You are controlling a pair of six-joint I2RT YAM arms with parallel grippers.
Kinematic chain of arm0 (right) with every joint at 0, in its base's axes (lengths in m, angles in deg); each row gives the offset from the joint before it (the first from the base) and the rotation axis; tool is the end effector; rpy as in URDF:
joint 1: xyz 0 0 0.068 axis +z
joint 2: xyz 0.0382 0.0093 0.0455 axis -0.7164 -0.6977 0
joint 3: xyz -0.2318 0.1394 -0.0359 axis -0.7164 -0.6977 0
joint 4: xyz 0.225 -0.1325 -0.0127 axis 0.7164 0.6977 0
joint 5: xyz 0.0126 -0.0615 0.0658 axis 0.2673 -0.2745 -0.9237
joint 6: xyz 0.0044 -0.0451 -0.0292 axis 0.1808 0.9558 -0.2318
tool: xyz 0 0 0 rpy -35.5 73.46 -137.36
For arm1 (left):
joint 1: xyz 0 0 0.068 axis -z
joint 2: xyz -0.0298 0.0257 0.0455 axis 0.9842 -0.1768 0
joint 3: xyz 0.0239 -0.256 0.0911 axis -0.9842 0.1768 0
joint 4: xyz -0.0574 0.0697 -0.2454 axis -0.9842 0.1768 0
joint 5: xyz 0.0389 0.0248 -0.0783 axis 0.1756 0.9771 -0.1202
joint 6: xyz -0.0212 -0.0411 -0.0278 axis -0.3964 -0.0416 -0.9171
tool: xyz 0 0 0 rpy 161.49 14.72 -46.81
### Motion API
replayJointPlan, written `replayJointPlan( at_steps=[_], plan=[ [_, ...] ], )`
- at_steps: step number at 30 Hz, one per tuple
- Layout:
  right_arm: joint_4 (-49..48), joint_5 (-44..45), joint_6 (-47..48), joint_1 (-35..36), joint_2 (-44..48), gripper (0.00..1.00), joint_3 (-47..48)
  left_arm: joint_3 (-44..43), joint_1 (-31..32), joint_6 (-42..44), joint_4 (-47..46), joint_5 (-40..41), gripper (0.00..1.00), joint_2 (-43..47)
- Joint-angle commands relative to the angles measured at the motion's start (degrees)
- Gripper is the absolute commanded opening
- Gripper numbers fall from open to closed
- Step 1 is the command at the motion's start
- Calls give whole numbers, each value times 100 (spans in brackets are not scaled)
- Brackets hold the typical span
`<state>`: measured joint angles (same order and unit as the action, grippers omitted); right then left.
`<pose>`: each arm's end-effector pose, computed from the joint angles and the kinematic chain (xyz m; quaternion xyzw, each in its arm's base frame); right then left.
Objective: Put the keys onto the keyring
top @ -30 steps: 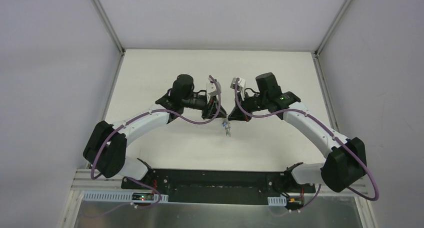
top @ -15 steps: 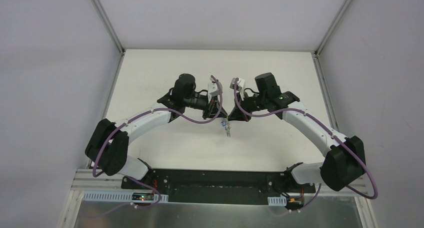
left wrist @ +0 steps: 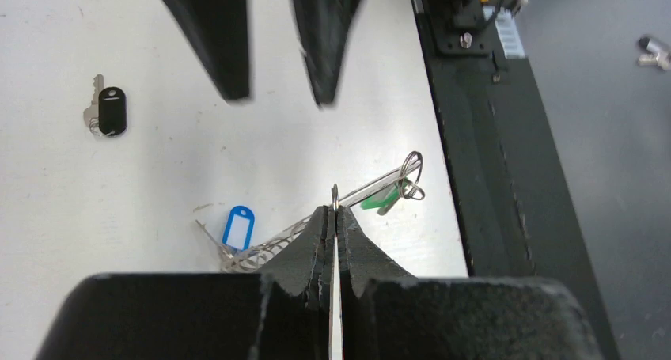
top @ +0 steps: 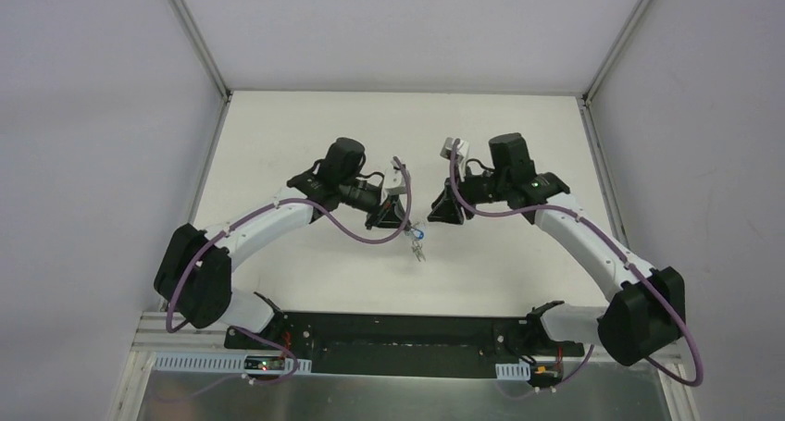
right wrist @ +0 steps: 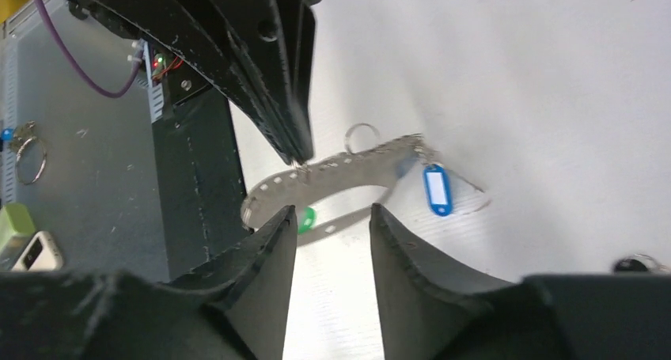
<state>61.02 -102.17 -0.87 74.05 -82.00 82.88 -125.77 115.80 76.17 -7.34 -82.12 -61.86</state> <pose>0.2312 0.1550 0.2994 -0.5427 0.6357 0.3787 0.3974 0.2348 -0.2085 0.2796 0.5739 0.5293 -0.4843 0.3948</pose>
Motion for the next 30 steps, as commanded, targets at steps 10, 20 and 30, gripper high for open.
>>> replayJointPlan(
  at_steps=[10, 20, 30],
  plan=[
    [-621, -213, 136, -910, 833, 48, -590, -1056, 31, 5571, 5087, -114, 0, 1054],
    [-825, -138, 133, -1024, 819, 48, -882, -937, 40, 6973, 5905, -149, 0, 1532],
    [-914, -102, 227, -1021, 844, 49, -1042, -515, 36, 7618, 5906, -265, 0, 1794]
  ],
)
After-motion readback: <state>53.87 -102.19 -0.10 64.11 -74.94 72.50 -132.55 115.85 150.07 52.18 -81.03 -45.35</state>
